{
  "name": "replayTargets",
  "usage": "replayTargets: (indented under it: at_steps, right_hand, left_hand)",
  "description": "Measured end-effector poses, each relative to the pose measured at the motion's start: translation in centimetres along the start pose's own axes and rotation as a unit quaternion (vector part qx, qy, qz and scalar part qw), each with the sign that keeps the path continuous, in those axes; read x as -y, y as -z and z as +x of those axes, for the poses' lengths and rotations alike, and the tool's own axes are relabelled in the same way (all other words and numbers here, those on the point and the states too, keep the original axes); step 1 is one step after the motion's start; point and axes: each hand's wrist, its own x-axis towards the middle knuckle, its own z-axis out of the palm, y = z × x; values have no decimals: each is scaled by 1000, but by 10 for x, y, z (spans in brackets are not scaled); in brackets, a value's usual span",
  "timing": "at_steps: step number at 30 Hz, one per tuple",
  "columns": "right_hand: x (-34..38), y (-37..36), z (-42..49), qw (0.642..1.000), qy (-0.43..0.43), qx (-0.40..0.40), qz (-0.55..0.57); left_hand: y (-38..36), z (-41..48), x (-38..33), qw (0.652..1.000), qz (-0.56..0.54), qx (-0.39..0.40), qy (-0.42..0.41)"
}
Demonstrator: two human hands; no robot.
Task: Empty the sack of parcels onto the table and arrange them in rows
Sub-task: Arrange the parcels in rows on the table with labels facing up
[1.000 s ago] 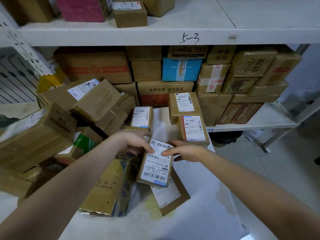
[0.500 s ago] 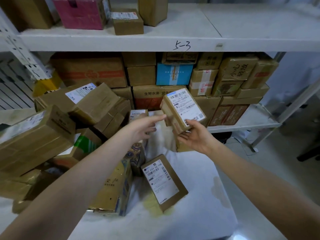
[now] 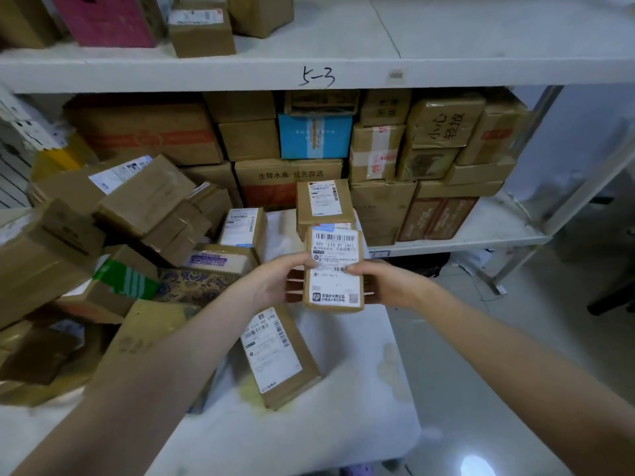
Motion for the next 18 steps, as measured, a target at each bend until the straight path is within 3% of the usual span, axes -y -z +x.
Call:
replayTargets:
  at_steps: [2,4,6,8,9,15,18]
  right_hand:
    - [-3,7,2,999,-22,-7,-24]
    - [-8,18,6,998,-40,-26,-43]
    - [-12,28,12,996,-53,-46,-60]
    - [-13,34,15,995,-56,-54,-56]
    - [-12,35,16,996,-53,-52,-51]
    - [-11,32,12,998,-28,-32,-54]
    - [-12,44,7,999,-4,-33,-8]
  left_hand:
    - [-6,-1,8,999,34,-33,17]
    - [-9,-1,19,979,146,-145,8]
    - [-3,-3,32,902,336,-268,34]
    - [4,-2,50,837,438,-310,108]
    - [4,-1,61,826,452,-310,133]
    - [-17,7,101,822,410,-379,113]
    - [-32,10,94,834,421,-342,98]
